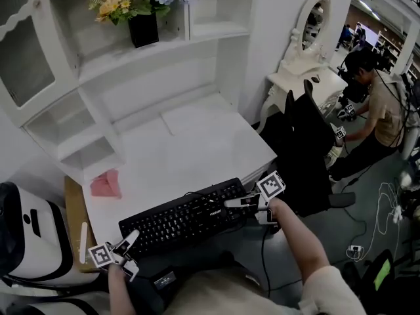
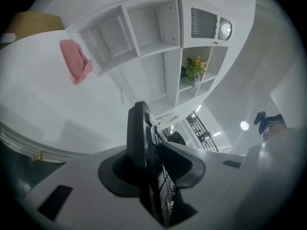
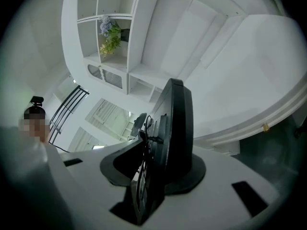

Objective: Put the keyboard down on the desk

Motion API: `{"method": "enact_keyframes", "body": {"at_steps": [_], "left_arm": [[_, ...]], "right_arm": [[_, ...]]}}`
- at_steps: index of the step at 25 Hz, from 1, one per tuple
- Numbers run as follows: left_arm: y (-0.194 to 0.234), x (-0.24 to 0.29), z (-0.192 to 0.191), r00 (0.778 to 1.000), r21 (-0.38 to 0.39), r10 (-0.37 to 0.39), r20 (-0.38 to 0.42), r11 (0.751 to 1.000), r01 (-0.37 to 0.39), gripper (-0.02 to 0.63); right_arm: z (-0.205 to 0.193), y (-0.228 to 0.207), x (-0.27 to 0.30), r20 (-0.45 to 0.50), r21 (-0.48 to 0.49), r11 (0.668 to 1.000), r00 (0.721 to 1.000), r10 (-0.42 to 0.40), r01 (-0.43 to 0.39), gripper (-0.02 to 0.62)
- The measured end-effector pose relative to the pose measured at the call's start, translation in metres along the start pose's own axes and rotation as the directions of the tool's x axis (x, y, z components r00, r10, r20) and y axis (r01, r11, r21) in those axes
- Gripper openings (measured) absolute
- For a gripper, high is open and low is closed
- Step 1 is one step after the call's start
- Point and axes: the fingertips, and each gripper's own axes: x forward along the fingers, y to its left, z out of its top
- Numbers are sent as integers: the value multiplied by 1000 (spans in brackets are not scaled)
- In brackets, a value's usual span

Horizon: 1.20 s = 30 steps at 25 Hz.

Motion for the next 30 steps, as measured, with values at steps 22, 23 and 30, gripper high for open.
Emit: {"method": "enact_keyframes", "body": {"at_steps": [22,23,30], "left_arm": [[-11,65,-12,975,77,184,123,978,-194,156],[-9,66,-8,975,74,183,125,978,-193,158],[16,78,33,974,121,196,114,970,-209,170]], "right_arm": [[44,-49,-50,-69,21,998,995,67,-65,169],[48,-51,-47,-72,22,998,996,56,-55,172],[87,-62,-29,-90,6,1000,996,-5,5,179]]}}
